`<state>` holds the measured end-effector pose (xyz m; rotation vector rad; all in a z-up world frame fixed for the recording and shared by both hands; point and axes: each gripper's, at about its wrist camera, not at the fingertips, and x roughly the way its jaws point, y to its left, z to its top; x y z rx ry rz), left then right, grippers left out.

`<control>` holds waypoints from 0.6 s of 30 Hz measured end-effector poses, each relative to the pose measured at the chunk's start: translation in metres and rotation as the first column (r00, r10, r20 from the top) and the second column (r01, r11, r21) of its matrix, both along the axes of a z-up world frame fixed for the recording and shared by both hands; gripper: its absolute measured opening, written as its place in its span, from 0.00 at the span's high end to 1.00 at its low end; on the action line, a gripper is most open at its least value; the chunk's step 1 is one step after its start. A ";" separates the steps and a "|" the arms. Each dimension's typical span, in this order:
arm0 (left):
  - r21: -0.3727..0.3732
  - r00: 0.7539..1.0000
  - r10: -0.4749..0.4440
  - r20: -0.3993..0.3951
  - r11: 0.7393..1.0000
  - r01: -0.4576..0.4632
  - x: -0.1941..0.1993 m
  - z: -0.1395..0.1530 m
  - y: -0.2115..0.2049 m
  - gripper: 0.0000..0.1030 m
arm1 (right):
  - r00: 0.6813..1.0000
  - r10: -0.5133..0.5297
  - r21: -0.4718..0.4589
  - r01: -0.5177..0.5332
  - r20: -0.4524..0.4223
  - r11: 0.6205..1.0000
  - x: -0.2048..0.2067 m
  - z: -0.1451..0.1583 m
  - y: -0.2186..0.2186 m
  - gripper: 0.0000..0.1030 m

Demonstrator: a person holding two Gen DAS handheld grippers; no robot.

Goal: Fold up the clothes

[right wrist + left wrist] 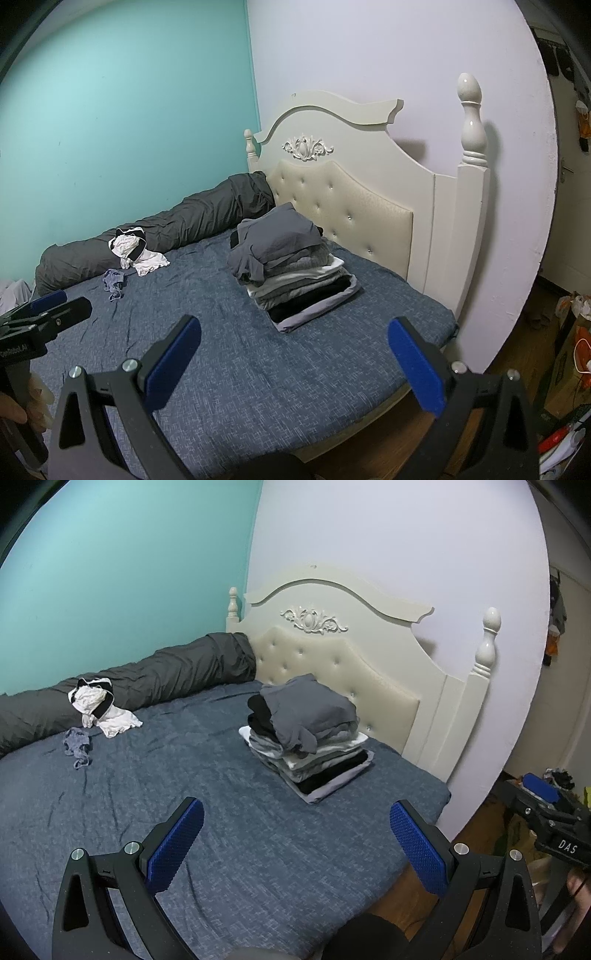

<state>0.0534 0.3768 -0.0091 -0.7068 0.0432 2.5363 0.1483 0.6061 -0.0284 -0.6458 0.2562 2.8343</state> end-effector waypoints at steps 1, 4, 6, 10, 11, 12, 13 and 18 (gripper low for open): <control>0.003 1.000 0.000 0.001 1.000 0.000 0.000 0.000 0.000 0.00 | 1.000 0.000 0.000 0.000 0.000 1.000 0.000 0.000 0.000 0.01; 0.012 1.000 -0.005 0.001 1.000 0.005 0.000 -0.001 -0.001 0.00 | 1.000 0.000 0.000 0.000 0.001 1.000 -0.001 0.000 0.001 0.01; 0.013 1.000 -0.005 0.002 1.000 0.005 -0.001 -0.002 -0.002 0.00 | 1.000 0.000 0.000 0.000 0.001 1.000 -0.001 0.000 0.001 0.01; 0.017 1.000 -0.008 0.000 1.000 0.008 0.000 -0.003 -0.001 0.00 | 1.000 -0.002 -0.002 0.002 0.003 1.000 -0.001 0.000 0.002 0.01; 0.021 1.000 -0.009 0.000 1.000 0.009 0.000 -0.003 -0.002 0.00 | 1.000 -0.003 -0.002 0.003 0.003 1.000 -0.001 0.000 0.002 0.01; 0.025 1.000 -0.011 0.000 1.000 0.011 0.000 -0.003 -0.002 0.00 | 1.000 -0.003 -0.002 0.003 0.003 1.000 -0.001 0.000 0.002 0.01; 0.025 1.000 -0.014 0.000 1.000 0.014 0.000 -0.003 -0.002 0.00 | 1.000 -0.004 -0.001 0.004 0.003 1.000 -0.001 -0.001 0.002 0.01; 0.021 1.000 -0.022 0.006 1.000 0.022 -0.001 -0.003 0.000 0.00 | 1.000 -0.002 -0.005 0.002 0.007 1.000 -0.002 -0.002 0.002 0.01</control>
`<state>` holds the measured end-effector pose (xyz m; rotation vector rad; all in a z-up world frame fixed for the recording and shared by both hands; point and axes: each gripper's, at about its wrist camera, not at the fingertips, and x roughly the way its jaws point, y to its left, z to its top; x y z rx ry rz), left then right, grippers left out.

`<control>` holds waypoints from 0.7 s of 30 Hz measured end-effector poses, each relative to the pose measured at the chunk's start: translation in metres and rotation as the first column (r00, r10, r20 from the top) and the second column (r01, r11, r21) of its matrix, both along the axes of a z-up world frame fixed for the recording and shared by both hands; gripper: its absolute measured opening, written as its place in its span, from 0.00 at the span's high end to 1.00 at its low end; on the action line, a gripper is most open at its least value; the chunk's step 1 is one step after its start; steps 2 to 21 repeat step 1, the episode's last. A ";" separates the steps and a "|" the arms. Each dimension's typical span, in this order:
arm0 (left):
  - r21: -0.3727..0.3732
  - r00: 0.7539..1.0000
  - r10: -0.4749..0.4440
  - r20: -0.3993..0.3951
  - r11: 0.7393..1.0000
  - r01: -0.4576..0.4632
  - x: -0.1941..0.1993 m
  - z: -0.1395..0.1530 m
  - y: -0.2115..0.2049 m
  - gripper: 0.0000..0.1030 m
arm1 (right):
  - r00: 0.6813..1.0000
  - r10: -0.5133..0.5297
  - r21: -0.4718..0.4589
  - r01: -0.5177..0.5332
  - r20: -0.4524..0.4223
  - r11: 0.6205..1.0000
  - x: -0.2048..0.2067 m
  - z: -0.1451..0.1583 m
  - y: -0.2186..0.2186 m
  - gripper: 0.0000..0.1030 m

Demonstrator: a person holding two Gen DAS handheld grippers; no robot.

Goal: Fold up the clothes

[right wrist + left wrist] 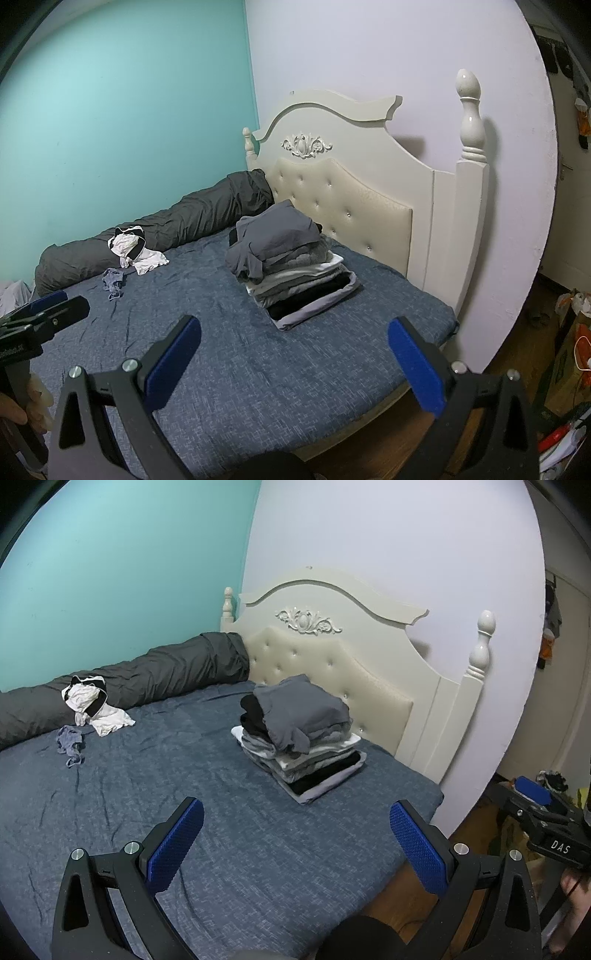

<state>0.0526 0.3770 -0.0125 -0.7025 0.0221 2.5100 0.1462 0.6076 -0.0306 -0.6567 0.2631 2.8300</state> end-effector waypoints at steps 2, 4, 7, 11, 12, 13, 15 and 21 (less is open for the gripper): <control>-0.003 1.000 0.002 0.001 1.000 -0.002 0.000 0.000 0.000 0.00 | 1.000 0.000 0.000 0.000 0.000 1.000 0.000 0.000 0.000 0.01; -0.003 1.000 0.002 0.001 1.000 -0.002 0.000 0.000 0.000 0.00 | 1.000 0.000 0.000 0.000 0.000 1.000 0.000 0.000 0.000 0.01; -0.003 1.000 0.002 0.001 1.000 -0.002 0.000 0.000 0.000 0.00 | 1.000 0.000 0.000 0.000 0.000 1.000 0.000 0.000 0.000 0.01; -0.003 1.000 0.002 0.001 1.000 -0.002 0.000 0.000 0.000 0.00 | 1.000 0.000 0.000 0.000 0.000 1.000 0.000 0.000 0.000 0.01; -0.003 1.000 0.002 0.001 1.000 -0.002 0.000 0.000 0.000 0.00 | 1.000 0.000 0.000 0.000 0.000 1.000 0.000 0.000 0.000 0.01; -0.003 1.000 0.002 0.001 1.000 -0.002 0.000 0.000 0.000 0.00 | 1.000 0.000 0.000 0.000 0.000 1.000 0.000 0.000 0.000 0.01; -0.003 1.000 0.002 0.001 1.000 -0.002 0.000 0.000 0.000 0.00 | 1.000 0.000 0.000 0.000 0.000 1.000 0.000 0.000 0.000 0.01; -0.003 1.000 0.002 0.001 1.000 -0.002 0.000 0.000 0.000 0.00 | 1.000 0.000 0.000 0.000 0.000 1.000 0.000 0.000 0.000 0.01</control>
